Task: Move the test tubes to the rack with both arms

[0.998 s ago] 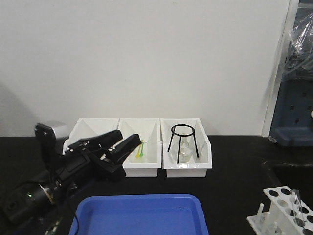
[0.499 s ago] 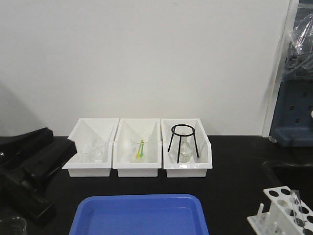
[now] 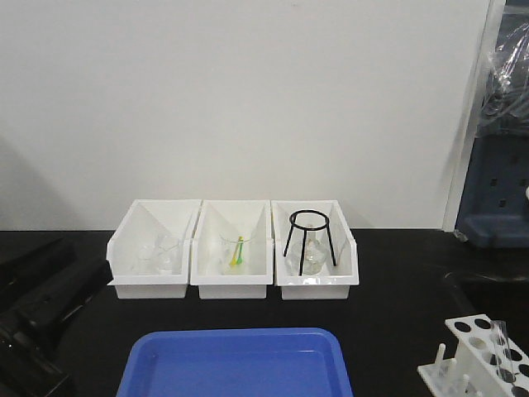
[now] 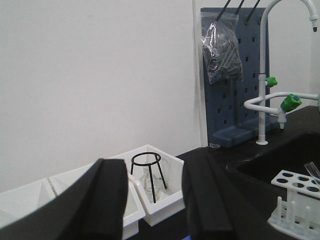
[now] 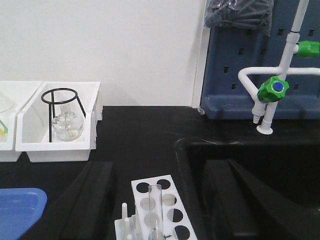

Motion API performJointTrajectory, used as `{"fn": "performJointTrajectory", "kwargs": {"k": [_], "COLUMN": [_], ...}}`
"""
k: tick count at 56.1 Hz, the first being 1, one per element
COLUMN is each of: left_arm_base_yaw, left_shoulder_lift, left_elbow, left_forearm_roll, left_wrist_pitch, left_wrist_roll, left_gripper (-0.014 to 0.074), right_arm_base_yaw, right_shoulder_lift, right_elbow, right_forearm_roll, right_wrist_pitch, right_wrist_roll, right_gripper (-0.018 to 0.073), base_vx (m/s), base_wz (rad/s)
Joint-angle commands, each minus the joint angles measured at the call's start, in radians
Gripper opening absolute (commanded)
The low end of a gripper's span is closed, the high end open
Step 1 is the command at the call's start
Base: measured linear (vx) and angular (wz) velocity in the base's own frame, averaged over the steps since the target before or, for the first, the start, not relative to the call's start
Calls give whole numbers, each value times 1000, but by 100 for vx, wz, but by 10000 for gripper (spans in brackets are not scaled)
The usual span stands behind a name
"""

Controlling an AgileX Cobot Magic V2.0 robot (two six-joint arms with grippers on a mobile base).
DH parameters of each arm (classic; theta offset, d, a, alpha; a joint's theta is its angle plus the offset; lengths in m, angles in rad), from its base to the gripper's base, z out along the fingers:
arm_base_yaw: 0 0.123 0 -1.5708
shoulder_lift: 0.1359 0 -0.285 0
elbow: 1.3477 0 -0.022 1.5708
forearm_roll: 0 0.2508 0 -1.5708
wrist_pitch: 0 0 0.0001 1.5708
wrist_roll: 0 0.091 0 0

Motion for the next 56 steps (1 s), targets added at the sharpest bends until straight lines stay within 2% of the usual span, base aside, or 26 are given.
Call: {"fn": "performJointTrajectory", "kwargs": {"k": [1, 7, 12, 21, 25, 28, 31, 44, 56], "left_arm_base_yaw": [-2, -2, -1, 0, 31, 72, 122, 325, 399], "left_shoulder_lift": [-2, -2, -27, -128, -181, -226, -276, -509, -752], "left_elbow": [-28, -28, -28, -28, -22, 4, 46, 297, 518], "left_forearm_roll": [-24, -24, -45, -222, -256, -269, -275, -291, -310], "left_wrist_pitch": [-68, -55, 1, 255, 373, 415, 424, 343, 249], "left_wrist_roll": [-3, 1, 44, 195, 267, 287, 285, 289, 358], "left_gripper": [395, 387, 335, 180, 95, 37, -8, -6, -6], "right_arm_base_yaw": [-8, -8, -8, -8, -8, -8, -8, -8, -8], "right_shoulder_lift": [-3, -3, -3, -3, -3, -3, -3, -3, -3], "right_elbow": [-35, -35, -35, -35, -35, -35, -35, -35, -35], "right_forearm_roll": [-5, -5, -5, -5, -5, -5, -5, -5, -5], "right_wrist_pitch": [-79, -79, -79, -79, -79, -79, -79, -79, -79], "right_wrist_roll": [-7, -7, -7, -7, -7, -7, -7, -7, -7], "right_gripper": [456, 456, 456, 456, 456, 456, 456, 456, 456], "base_vx": [0, 0, 0, 0, 0, 0, 0, 0, 0], "base_wz": [0, 0, 0, 0, 0, 0, 0, 0, 0]}}
